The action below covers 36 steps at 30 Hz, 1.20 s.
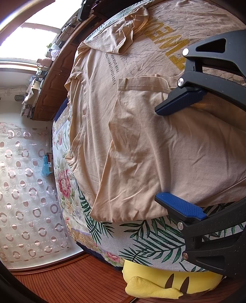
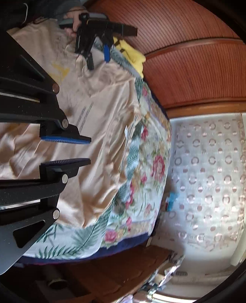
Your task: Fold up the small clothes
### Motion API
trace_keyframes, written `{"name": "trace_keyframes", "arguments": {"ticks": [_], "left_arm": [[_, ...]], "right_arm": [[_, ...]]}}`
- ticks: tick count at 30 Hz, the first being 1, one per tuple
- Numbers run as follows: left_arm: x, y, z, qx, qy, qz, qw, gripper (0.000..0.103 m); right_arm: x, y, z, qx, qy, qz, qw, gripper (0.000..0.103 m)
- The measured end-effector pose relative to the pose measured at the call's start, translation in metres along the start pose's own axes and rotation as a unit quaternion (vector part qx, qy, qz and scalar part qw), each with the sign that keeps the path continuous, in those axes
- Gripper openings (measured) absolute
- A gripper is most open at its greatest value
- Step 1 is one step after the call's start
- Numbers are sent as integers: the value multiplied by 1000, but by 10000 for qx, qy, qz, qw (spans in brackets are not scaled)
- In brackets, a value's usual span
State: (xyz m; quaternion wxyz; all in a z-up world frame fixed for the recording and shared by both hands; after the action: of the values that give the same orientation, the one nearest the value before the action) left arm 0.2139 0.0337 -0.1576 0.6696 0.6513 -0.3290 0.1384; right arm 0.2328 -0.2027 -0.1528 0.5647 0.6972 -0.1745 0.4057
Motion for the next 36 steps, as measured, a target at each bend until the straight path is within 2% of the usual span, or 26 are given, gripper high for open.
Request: {"name": "trace_keyframes", "arguments": {"ticks": [4, 10, 18, 24, 25, 26, 27, 32, 36], "left_arm": [[0, 0, 0, -4, 2, 0, 10000, 84], [0, 0, 0, -3, 4, 1, 10000, 84], [-2, 7, 2, 105, 21, -48, 9999, 84], [-7, 41, 6, 118, 91, 295, 9995, 84], [-7, 47, 6, 106, 125, 352, 9992, 84], [-8, 51, 6, 90, 162, 410, 9990, 84], [-8, 56, 6, 76, 201, 457, 9987, 84], [-9, 75, 7, 67, 260, 638, 9976, 84], [-7, 82, 12, 27, 229, 743, 9970, 84]], "right_arm": [[-25, 4, 17, -260, -217, -128, 9993, 26], [-60, 3, 19, -232, -468, -339, 9981, 26], [-81, -10, 7, -86, -509, -622, 9967, 26], [-91, -2, 11, -8, -631, -634, 9960, 26], [-91, -1, 11, 45, -607, -614, 9963, 25], [-90, 1, 11, 72, -541, -591, 9968, 13], [-90, 3, 9, 96, -464, -592, 9971, 9], [-97, 29, 4, 458, -216, -453, 9977, 6], [-116, 47, 4, 655, -78, -623, 9959, 6]]}}
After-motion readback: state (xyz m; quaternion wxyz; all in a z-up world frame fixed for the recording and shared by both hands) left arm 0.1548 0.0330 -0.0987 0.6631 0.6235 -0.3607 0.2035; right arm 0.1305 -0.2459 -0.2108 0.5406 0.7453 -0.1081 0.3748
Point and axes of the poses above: each gripper's, at about its wrist camera, not at the fingertips, and y roughly against the way its jaws point, z to its right, x to its top, the point moved 6 cm from there along -y, roughly the way its jaws point, and after that the axes turned 6 degrees about -y, right-handed, at the moved point
